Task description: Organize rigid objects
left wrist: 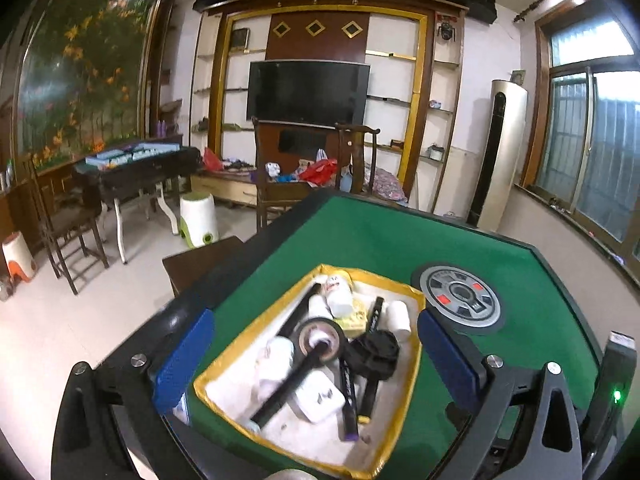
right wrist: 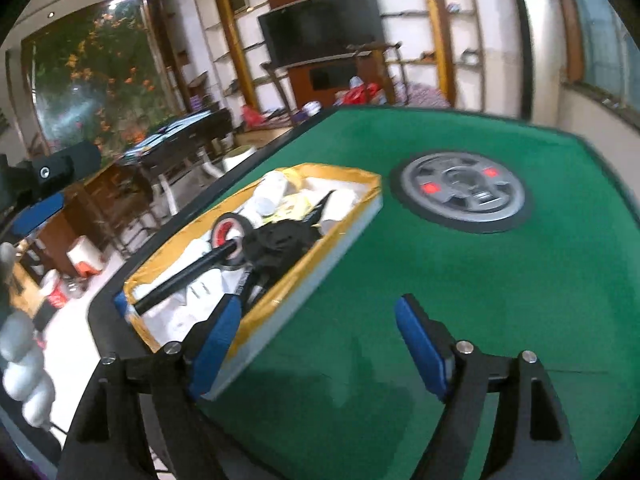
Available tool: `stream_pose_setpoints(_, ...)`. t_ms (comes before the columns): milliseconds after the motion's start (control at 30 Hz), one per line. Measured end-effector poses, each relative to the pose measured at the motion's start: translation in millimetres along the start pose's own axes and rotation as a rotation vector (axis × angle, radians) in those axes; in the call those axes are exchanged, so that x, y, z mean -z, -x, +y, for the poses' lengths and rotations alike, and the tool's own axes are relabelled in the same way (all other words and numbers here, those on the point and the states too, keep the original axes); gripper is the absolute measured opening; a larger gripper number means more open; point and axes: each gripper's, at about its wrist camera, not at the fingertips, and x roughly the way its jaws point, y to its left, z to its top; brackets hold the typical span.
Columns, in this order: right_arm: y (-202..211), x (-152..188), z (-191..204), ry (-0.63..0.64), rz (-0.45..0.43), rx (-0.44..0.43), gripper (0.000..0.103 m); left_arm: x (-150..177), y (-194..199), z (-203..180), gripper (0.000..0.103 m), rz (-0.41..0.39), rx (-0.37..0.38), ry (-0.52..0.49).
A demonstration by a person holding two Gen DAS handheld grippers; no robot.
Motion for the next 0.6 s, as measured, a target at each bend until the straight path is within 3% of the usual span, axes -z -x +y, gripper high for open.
stream_pose_setpoints(100,17.3,10.3,12.9,0.060,-0.083,0.128,0.087,4.3,7.0,-4.7,0.102,0.000,-0.045,-0.019)
stream_pose_setpoints(200,30.1,16.5,31.9,0.134,-0.152,0.198,0.097,8.7,14.8,-6.6,0.102,-0.020,-0.103,-0.047)
stream_pose_setpoints(333,36.4,17.8,45.6,0.162,-0.169,0.184,0.097,13.8,22.1,-2.5,0.102,-0.041,-0.141,-0.061)
stream_pose_setpoints(600,32.4,19.9,58.6,0.170,-0.148,0.174,0.097,18.7,15.2,14.5,0.102,-0.005,-0.157,-0.029)
